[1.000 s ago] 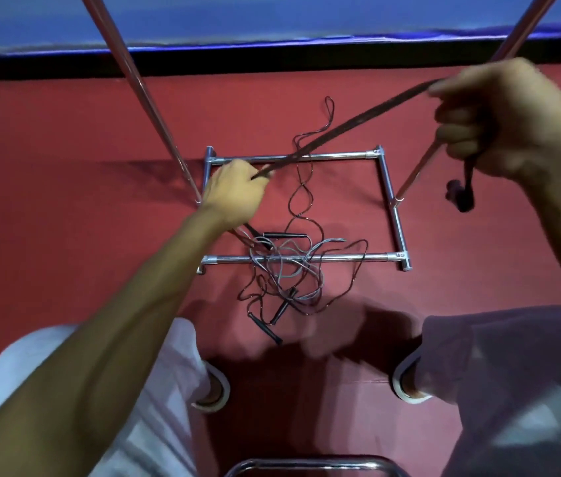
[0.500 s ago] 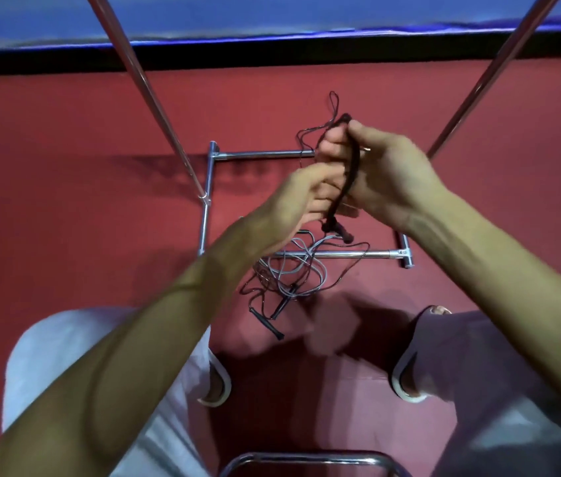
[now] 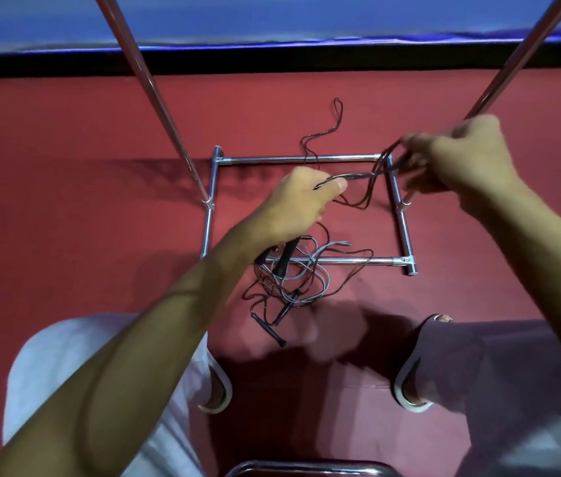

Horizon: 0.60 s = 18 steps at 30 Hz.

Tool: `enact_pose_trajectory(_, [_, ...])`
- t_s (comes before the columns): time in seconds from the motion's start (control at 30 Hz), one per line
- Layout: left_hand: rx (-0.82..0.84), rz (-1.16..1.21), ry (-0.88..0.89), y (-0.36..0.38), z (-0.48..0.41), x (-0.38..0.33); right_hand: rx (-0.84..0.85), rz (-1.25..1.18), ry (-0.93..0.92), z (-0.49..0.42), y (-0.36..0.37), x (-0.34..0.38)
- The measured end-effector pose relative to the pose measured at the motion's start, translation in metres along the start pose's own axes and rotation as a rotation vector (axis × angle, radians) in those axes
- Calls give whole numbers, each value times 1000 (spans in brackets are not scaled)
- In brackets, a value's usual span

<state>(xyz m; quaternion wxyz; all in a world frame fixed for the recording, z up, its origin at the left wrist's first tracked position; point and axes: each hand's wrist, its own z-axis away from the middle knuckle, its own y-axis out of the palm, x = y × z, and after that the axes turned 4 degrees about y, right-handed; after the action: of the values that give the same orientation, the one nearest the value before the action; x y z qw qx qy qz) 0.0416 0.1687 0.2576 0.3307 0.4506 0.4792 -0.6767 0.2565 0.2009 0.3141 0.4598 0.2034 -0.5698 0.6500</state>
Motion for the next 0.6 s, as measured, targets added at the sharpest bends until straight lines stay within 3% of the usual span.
enact_pose_trajectory(0.07, [100, 172, -32, -3, 2, -7, -189, 611, -70, -6, -4, -7])
enact_pose_trajectory(0.1, [134, 221, -43, -3, 4, -13, -221, 689, -163, -3, -2, -7])
enact_pose_trajectory(0.13, [161, 255, -48, -4, 5, -16, -151, 638, -296, 2, 1, -5])
enact_pose_trajectory(0.2, [206, 300, -50, -4, 8, -18, 236, 365, -524, 9, 16, -4])
enact_pose_trajectory(0.27, [275, 412, -60, -8, 12, -18, 632, 67, -511, 14, 30, -3])
enact_pose_trajectory(0.37, [404, 665, -129, -20, 16, -22, 820, -156, -404, 12, 30, -4])
enact_pose_trajectory(0.47, [455, 741, -108, -27, 18, -23, 800, -72, -508, 15, 23, -3])
enact_pose_trajectory(0.6, [392, 511, -13, -30, 18, -14, 558, 72, -658, 22, 19, 2])
